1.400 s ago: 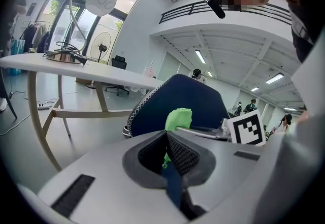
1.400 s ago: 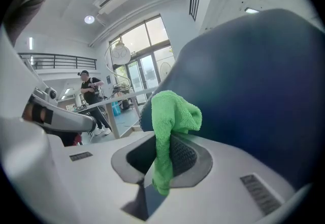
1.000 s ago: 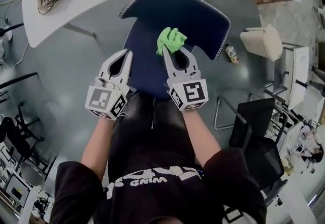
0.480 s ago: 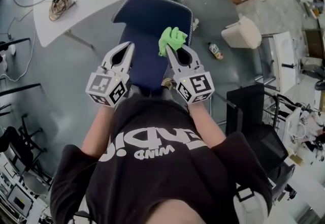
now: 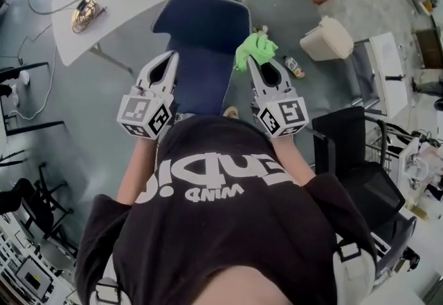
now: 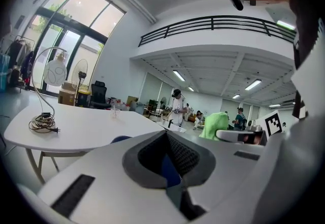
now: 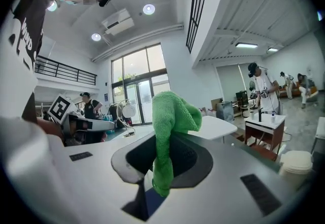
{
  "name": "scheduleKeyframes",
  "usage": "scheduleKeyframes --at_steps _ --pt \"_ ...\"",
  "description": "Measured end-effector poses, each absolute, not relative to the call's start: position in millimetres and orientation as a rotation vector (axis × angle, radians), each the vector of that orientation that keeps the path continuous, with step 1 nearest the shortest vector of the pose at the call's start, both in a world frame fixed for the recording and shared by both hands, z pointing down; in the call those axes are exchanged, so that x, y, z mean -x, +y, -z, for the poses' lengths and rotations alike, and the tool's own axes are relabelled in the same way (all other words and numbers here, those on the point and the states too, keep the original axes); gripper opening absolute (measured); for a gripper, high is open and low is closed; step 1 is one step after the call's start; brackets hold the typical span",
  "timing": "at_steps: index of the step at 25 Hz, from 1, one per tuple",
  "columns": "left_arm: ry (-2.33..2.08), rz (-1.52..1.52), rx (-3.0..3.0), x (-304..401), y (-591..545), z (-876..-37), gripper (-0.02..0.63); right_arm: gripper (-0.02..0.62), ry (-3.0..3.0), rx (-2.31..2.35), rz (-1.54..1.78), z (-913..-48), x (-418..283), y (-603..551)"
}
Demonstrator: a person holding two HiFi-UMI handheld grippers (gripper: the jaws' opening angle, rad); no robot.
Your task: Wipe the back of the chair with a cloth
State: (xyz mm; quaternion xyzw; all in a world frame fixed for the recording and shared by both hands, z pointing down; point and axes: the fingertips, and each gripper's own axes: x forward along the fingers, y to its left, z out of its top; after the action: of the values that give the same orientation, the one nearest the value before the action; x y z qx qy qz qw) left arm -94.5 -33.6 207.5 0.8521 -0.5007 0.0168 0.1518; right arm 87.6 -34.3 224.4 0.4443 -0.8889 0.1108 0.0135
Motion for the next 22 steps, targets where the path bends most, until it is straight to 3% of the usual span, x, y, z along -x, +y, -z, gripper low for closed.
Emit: scheduleKeyframes --at_steps 22 --pt "-1.554 -0.056 -2.407 102.6 -19.1 -219.0 -0.005 0.054 -2.743 -1.388 -0.357 -246.6 -101.7 -25.3"
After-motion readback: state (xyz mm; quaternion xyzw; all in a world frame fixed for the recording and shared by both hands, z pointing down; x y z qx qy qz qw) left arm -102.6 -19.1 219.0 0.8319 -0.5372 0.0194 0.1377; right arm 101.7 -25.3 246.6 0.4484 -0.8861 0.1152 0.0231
